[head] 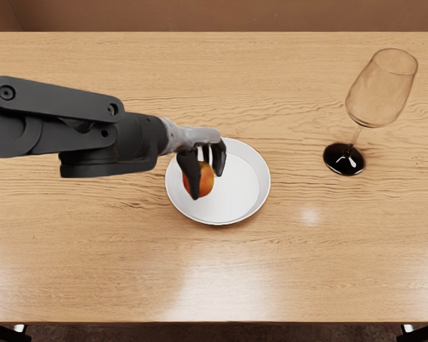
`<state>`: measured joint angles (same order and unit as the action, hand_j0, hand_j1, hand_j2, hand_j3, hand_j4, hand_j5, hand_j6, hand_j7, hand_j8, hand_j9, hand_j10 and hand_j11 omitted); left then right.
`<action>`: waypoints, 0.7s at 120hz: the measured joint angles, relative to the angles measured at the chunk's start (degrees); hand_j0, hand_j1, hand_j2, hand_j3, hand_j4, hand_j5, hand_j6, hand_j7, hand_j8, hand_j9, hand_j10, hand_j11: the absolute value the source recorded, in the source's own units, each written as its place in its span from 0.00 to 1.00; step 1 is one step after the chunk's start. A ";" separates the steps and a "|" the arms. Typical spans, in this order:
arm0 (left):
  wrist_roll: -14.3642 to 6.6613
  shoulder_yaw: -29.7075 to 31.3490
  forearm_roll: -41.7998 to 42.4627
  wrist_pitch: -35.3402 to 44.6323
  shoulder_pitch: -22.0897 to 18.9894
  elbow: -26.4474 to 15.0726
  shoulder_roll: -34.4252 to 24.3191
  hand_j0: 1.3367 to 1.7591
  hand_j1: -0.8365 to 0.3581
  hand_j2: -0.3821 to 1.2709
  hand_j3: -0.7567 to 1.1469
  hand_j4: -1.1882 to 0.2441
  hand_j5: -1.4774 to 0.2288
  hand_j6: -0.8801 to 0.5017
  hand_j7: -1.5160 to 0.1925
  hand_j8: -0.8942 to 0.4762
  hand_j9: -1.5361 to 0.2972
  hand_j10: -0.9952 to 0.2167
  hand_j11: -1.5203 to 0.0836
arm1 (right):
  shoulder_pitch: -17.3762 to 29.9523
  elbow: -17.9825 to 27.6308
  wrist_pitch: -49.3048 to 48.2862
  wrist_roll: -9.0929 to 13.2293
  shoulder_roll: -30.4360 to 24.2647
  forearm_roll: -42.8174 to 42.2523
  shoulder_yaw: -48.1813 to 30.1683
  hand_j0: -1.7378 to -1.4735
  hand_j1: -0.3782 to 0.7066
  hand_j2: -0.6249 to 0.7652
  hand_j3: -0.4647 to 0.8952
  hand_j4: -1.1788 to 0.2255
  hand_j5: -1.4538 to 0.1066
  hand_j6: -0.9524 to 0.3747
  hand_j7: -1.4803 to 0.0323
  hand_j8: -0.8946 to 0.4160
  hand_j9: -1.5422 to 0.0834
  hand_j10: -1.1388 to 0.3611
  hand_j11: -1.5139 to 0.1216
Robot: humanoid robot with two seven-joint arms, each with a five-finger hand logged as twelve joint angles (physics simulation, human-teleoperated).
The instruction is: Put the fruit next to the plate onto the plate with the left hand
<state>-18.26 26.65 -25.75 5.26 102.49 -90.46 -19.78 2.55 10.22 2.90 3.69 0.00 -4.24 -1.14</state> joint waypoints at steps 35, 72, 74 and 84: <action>0.06 -0.46 0.00 0.18 -0.10 1.12 0.44 0.76 0.58 0.35 0.40 0.51 0.50 0.36 0.53 0.39 0.50 0.49 0.57 | 0.02 0.00 0.00 0.00 0.00 0.00 0.00 0.30 0.06 0.45 0.34 0.82 0.91 0.70 0.96 0.66 0.93 0.74 0.90; 0.07 -8.54 5.99 -4.01 -6.08 1.66 -15.38 0.76 0.69 0.28 0.40 0.62 0.63 0.43 0.65 0.44 0.62 0.58 0.70 | 0.01 -0.01 0.00 0.00 0.00 0.00 0.00 0.30 0.06 0.45 0.34 0.82 0.91 0.70 0.96 0.66 0.93 0.74 0.91; 0.08 -9.61 6.51 -5.04 -7.14 1.66 -17.10 0.76 0.70 0.28 0.40 0.62 0.63 0.43 0.65 0.45 0.62 0.58 0.70 | 0.01 0.00 0.00 0.00 0.00 0.01 0.00 0.30 0.06 0.45 0.34 0.82 0.91 0.70 0.96 0.66 0.93 0.74 0.91; 0.10 -15.38 9.37 -11.24 -12.05 1.84 -24.60 0.76 0.71 0.27 0.40 0.63 0.64 0.43 0.67 0.45 0.63 0.59 0.71 | 0.00 -0.01 0.00 0.00 0.00 0.00 0.00 0.30 0.06 0.45 0.34 0.82 0.91 0.70 0.96 0.66 0.93 0.74 0.91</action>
<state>-18.16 11.27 -16.39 -5.98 90.44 -88.62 -44.37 2.55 10.21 2.90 3.69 0.00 -4.23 -1.14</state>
